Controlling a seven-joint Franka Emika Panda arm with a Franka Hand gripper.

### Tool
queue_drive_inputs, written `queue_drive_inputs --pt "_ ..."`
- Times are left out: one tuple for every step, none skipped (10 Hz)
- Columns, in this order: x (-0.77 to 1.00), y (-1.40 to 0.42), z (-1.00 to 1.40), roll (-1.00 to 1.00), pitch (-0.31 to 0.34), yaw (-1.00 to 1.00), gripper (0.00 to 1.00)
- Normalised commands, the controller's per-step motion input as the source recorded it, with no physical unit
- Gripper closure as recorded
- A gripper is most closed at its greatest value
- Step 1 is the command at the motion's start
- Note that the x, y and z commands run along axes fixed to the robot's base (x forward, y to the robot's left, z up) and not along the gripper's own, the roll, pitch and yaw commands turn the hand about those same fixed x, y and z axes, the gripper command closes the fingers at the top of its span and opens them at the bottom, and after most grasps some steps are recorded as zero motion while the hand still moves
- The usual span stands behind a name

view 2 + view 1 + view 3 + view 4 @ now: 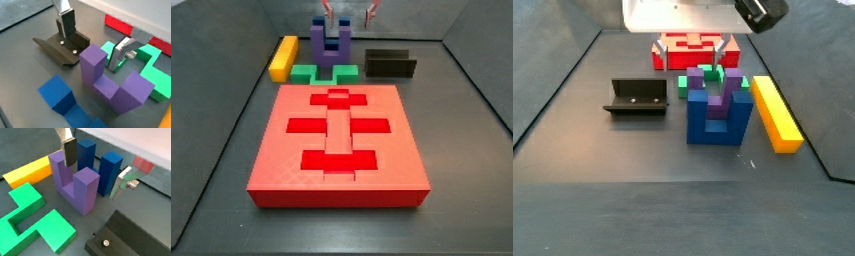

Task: Pick up the purple object. Move up. Move to above the board. Insert the purple object.
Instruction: Pick up the purple object.

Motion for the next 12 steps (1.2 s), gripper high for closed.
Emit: queue_drive_inputs --pt "0.00 0.11 -0.17 -0.13 -0.089 0.00 0.00" --pt "0.00 0.04 -0.22 -0.11 -0.079 0.00 0.00" --pt "0.00 0.00 -0.26 -0.10 -0.064 0.00 0.00" --pt "0.03 0.00 -0.27 -0.11 -0.054 0.00 0.00" --pt "0.00 0.00 -0.27 -0.14 -0.070 0.00 0.00" --pt "0.00 0.00 -0.26 -0.18 -0.091 0.00 0.00" --pt "0.00 0.01 -0.18 -0.24 -0.124 0.00 0.00" --pt "0.00 0.00 -0.15 -0.24 -0.134 0.00 0.00" --pt "0.00 0.00 -0.14 -0.23 -0.130 0.00 0.00" --pt "0.00 0.00 -0.09 -0.18 -0.113 0.00 0.00" --pt "0.00 0.00 -0.07 -0.15 -0.121 -0.01 0.00" --pt "-0.01 0.00 -0.09 -0.16 -0.136 -0.01 0.00"
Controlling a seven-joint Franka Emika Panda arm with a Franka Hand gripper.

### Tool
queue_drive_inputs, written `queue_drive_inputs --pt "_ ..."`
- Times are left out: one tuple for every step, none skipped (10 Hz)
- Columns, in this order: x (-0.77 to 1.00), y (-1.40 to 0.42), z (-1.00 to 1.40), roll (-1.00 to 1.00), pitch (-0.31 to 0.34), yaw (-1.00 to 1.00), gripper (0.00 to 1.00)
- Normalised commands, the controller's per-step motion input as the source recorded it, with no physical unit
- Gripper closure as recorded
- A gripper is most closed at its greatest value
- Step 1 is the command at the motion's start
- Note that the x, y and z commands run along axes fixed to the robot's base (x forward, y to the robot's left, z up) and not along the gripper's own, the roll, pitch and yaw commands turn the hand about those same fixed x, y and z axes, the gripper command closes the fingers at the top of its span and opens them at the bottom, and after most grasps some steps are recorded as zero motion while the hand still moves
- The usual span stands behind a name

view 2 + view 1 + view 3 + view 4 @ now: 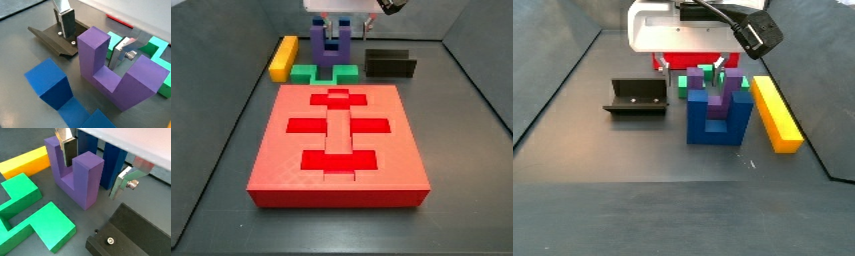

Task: Pick up the purple object. Move up. Move to above the board. Insert the purple object.
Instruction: Pick up the purple object.

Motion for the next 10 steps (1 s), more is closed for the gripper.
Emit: queue_drive_inputs --pt "0.00 0.00 -0.09 -0.14 -0.130 0.00 0.00" --pt "-0.01 0.00 -0.14 -0.11 -0.116 -0.02 0.00" --pt "0.00 0.00 -0.08 -0.07 -0.064 -0.05 0.00" --pt "-0.01 0.00 -0.08 -0.01 -0.030 -0.05 0.00" --pt "-0.01 0.00 0.00 0.01 0.000 0.00 0.00" --pt "0.00 0.00 0.00 0.00 0.000 0.00 0.00" --pt "0.00 0.00 0.00 0.00 0.000 0.00 1.00" --pt "0.00 0.00 0.00 0.00 0.000 0.00 1.00" --pt "0.00 0.00 0.00 0.00 0.000 0.00 1.00" --pt "0.00 0.00 0.00 0.00 0.000 0.00 1.00"
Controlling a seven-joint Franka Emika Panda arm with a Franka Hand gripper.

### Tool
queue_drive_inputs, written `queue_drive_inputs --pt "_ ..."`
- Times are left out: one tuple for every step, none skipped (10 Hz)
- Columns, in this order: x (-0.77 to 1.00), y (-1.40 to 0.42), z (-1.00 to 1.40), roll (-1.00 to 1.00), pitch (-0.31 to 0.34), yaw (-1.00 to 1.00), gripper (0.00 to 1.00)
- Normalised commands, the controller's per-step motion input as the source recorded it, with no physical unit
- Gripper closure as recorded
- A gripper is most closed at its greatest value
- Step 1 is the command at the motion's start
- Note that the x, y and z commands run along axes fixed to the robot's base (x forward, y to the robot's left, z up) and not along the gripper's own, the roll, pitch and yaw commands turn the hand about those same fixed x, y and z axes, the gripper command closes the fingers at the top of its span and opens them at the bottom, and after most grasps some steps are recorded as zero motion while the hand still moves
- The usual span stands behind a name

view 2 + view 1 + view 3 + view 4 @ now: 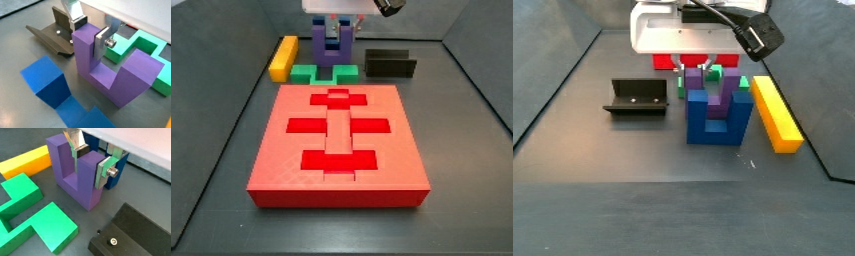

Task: Pick up the purple object. Move up. Move to above the board. Insert the purple object.
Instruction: Pick up the purple object.

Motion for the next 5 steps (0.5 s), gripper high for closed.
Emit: queue_drive_inputs --pt "0.00 0.00 0.00 0.00 0.000 0.00 1.00" --pt "0.00 0.00 0.00 0.00 0.000 0.00 1.00" --pt "0.00 0.00 0.00 0.00 0.000 0.00 1.00" --pt "0.00 0.00 0.00 0.00 0.000 0.00 1.00" --pt "0.00 0.00 0.00 0.00 0.000 0.00 1.00"
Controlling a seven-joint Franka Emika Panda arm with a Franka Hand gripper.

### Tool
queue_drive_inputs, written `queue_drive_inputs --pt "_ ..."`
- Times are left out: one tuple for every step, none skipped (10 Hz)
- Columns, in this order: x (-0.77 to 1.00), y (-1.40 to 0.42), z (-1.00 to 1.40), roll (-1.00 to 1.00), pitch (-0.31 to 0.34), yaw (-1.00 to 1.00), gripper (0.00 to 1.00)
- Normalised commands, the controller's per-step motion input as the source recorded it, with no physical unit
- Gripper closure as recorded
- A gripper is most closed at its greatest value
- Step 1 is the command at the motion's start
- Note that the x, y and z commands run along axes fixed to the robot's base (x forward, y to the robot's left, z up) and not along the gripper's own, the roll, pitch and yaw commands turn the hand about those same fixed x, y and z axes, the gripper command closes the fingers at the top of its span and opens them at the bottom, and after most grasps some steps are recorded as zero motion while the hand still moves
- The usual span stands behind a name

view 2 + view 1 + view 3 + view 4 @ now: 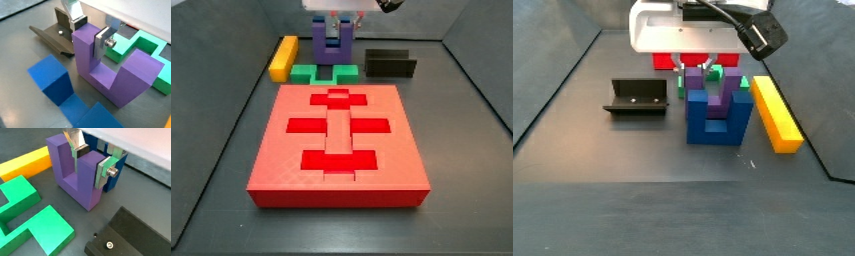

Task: Pick up the purple object. Move up. Move to above the board. Insert the purple object.
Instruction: Pick up the purple object, then move up, then move to above the board.

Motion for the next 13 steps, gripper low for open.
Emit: queue_drive_inputs --pt "0.00 0.00 0.00 0.00 0.000 0.00 1.00" --pt "0.00 0.00 0.00 0.00 0.000 0.00 1.00" --pt "0.00 0.00 0.00 0.00 0.000 0.00 1.00" --pt "0.00 0.00 0.00 0.00 0.000 0.00 1.00" --pt "0.00 0.00 0.00 0.00 0.000 0.00 1.00" --pt "0.00 0.00 0.00 0.00 0.000 0.00 1.00" --pt "0.00 0.00 0.00 0.00 0.000 0.00 1.00" --pt "0.00 0.00 0.83 0.00 0.000 0.00 1.00" --pt "-0.08 0.04 0.76 0.00 0.046 -0.04 1.00" --pt "-0.09 0.03 0.54 0.02 0.058 -0.04 1.00" --pt "-0.04 0.01 0.26 0.05 0.034 -0.02 1.00" --pt "0.00 0.00 1.40 0.00 0.000 0.00 1.00" --pt "-0.01 0.00 1.40 -0.01 0.014 0.00 1.00"
